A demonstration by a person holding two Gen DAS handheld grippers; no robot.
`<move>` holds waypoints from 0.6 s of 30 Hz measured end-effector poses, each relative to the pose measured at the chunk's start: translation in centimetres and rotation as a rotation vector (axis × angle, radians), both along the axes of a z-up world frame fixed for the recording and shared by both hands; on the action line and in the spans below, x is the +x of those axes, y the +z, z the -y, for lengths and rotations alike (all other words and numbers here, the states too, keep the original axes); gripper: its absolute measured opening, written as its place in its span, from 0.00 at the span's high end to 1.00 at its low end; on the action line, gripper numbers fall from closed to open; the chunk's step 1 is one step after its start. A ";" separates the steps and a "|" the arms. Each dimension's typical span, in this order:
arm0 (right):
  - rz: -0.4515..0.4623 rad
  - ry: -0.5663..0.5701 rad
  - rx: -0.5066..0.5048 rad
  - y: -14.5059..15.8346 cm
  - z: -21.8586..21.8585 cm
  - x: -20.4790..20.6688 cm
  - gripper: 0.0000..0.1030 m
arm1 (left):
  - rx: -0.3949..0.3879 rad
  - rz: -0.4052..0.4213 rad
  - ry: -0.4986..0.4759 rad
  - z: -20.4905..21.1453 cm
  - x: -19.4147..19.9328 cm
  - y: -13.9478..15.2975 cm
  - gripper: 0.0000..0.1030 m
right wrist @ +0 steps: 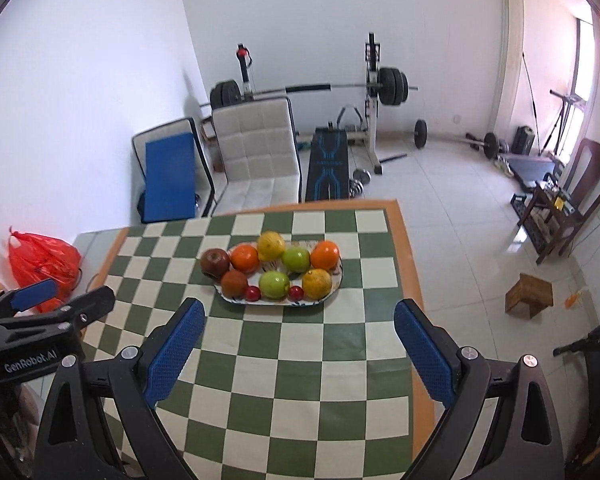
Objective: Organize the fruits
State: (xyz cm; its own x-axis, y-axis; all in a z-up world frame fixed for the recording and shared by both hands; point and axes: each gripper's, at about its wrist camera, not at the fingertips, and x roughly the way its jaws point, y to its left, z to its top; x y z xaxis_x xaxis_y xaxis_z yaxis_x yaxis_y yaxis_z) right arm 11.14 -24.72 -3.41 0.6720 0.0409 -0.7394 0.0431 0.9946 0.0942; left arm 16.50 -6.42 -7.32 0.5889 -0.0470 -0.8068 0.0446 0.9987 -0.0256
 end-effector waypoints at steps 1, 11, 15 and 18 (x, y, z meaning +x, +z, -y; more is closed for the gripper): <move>0.011 0.003 -0.001 0.8 -0.1 -0.7 0.05 | 0.001 0.006 -0.004 0.1 -0.4 0.3 0.04; 0.062 0.002 -0.007 5.1 -0.4 -6.0 0.04 | -0.011 0.045 -0.027 0.9 -4.2 2.9 0.04; 0.064 -0.004 -0.002 5.9 -0.2 -7.2 0.04 | -0.005 0.060 -0.025 0.8 -4.6 3.1 0.04; 0.071 -0.008 -0.005 6.3 -0.2 -7.4 0.04 | -0.008 0.060 -0.019 0.7 -4.6 3.0 0.04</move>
